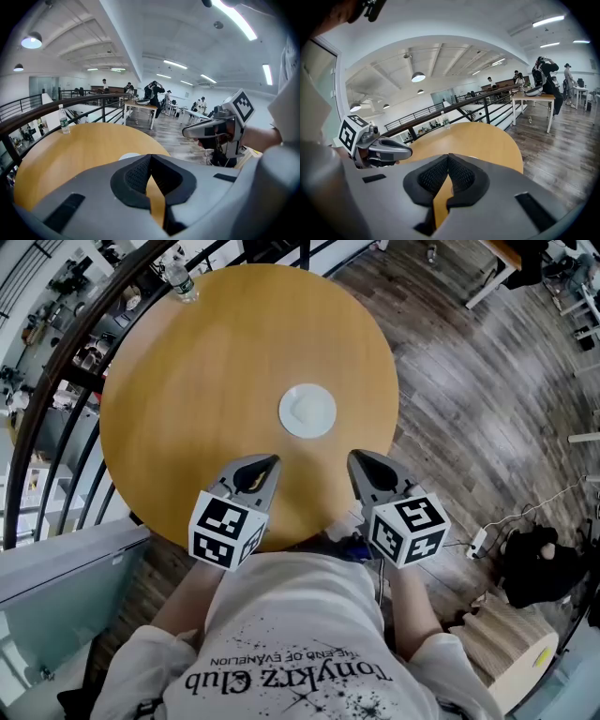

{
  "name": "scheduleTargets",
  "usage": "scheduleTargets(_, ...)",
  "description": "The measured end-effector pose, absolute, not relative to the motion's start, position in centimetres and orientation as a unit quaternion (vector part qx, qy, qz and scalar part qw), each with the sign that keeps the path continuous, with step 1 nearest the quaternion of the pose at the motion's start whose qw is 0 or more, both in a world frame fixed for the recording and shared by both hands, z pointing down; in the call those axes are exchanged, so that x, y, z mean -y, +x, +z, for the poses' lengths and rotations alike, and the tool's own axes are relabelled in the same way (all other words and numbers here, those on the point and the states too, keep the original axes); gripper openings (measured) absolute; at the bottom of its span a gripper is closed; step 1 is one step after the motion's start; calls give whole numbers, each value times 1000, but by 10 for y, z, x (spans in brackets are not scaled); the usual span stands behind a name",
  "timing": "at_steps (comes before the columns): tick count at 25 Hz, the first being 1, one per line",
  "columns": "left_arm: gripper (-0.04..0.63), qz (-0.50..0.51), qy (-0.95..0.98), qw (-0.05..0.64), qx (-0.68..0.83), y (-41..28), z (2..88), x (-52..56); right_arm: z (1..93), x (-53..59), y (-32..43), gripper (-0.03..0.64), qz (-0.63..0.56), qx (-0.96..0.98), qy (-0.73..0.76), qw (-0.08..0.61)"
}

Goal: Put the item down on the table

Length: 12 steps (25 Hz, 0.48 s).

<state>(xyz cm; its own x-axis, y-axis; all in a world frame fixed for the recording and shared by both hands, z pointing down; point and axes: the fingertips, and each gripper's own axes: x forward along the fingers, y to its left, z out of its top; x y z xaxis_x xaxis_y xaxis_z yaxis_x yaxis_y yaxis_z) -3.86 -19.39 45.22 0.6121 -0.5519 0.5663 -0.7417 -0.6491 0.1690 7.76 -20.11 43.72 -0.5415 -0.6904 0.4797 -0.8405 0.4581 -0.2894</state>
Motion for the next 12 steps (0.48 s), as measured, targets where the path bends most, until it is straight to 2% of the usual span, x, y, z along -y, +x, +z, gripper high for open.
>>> scheduleTargets(12, 23, 235, 873, 202, 378, -43, 448, 196, 439, 195, 78, 25, 253, 841, 453, 152)
